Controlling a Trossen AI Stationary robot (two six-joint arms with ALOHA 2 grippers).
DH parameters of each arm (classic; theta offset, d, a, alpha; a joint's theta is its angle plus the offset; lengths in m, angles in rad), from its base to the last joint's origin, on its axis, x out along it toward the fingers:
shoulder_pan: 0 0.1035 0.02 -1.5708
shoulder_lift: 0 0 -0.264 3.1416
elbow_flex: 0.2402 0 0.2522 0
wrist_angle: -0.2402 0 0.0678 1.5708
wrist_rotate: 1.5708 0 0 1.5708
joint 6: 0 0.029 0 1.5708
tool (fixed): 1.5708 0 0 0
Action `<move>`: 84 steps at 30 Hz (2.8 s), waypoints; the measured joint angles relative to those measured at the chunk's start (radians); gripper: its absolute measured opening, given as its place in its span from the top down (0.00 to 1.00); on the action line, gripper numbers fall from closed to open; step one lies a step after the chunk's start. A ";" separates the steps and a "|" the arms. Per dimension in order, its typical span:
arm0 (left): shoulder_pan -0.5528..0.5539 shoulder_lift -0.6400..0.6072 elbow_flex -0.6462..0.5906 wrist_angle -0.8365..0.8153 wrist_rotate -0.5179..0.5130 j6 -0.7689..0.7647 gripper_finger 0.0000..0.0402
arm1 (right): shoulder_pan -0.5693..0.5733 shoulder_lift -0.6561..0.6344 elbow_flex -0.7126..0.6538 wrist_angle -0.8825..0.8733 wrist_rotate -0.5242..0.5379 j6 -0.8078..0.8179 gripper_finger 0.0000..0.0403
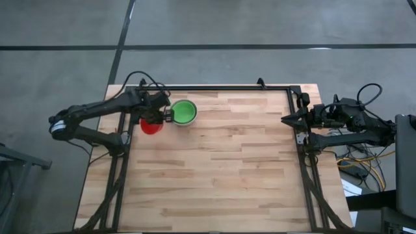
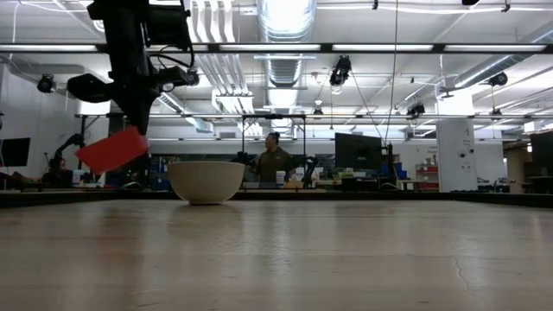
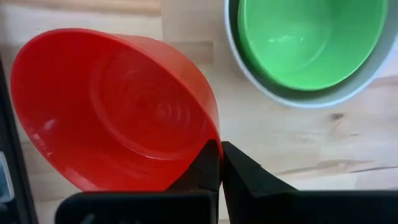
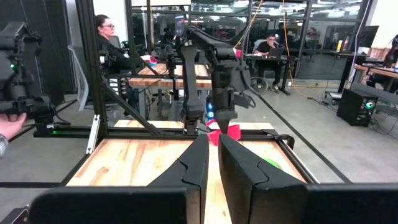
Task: Nest bowls inside each other
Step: Stack the red bowl on the green bowl
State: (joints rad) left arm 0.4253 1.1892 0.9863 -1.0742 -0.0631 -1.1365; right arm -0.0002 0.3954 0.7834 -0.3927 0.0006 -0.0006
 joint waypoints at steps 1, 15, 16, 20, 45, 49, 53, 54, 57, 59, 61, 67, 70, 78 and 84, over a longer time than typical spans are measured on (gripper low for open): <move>0.008 0.000 0.007 0.000 -0.002 0.012 0.98 | 0.000 0.000 0.000 0.000 0.000 0.000 0.92; 0.085 0.015 0.065 0.009 -0.006 0.104 0.99 | 0.000 0.000 0.000 0.000 0.000 0.000 0.92; 0.087 0.022 0.072 0.007 -0.006 0.115 0.99 | 0.000 0.000 0.000 0.000 0.000 0.000 0.92; 0.103 0.065 0.103 0.003 -0.006 0.163 0.98 | 0.000 0.000 0.000 0.000 0.000 0.000 0.92; 0.168 0.458 0.508 -0.113 0.016 0.454 0.99 | 0.000 0.000 0.000 0.000 0.000 0.000 0.92; 0.168 0.490 0.548 -0.120 0.027 0.454 0.98 | 0.000 0.000 0.000 0.000 0.000 0.000 0.92; 0.168 0.515 0.577 -0.133 0.037 0.439 0.99 | 0.000 0.000 0.000 0.000 0.000 0.000 0.92; 0.168 0.521 0.583 -0.138 0.042 0.434 0.99 | 0.000 0.000 0.000 0.000 0.000 0.000 0.92; 0.168 0.532 0.594 -0.140 0.055 0.427 0.98 | 0.000 0.000 0.000 0.000 0.000 0.000 0.92; 0.168 0.537 0.596 -0.140 0.071 0.416 0.98 | 0.000 0.000 0.000 0.000 0.000 0.000 0.92; 0.167 0.539 0.597 -0.141 0.074 0.398 0.98 | 0.000 0.000 0.000 0.000 0.000 0.000 0.92; 0.167 0.539 0.597 -0.141 0.089 0.371 0.98 | 0.000 0.000 0.000 0.000 0.000 0.000 0.92; 0.167 0.539 0.597 -0.142 0.089 0.358 0.98 | 0.000 0.000 0.000 0.000 0.000 0.000 0.92; 0.157 0.539 0.597 -0.088 0.091 0.380 0.98 | 0.000 0.000 0.000 0.000 0.000 0.000 0.92; 0.151 0.539 0.597 -0.035 0.092 0.403 0.98 | 0.000 0.000 0.000 0.000 0.000 0.000 0.92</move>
State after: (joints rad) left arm 0.5764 1.7287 1.5829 -1.1096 0.0292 -0.7334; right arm -0.0002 0.3954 0.7837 -0.3927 0.0006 -0.0009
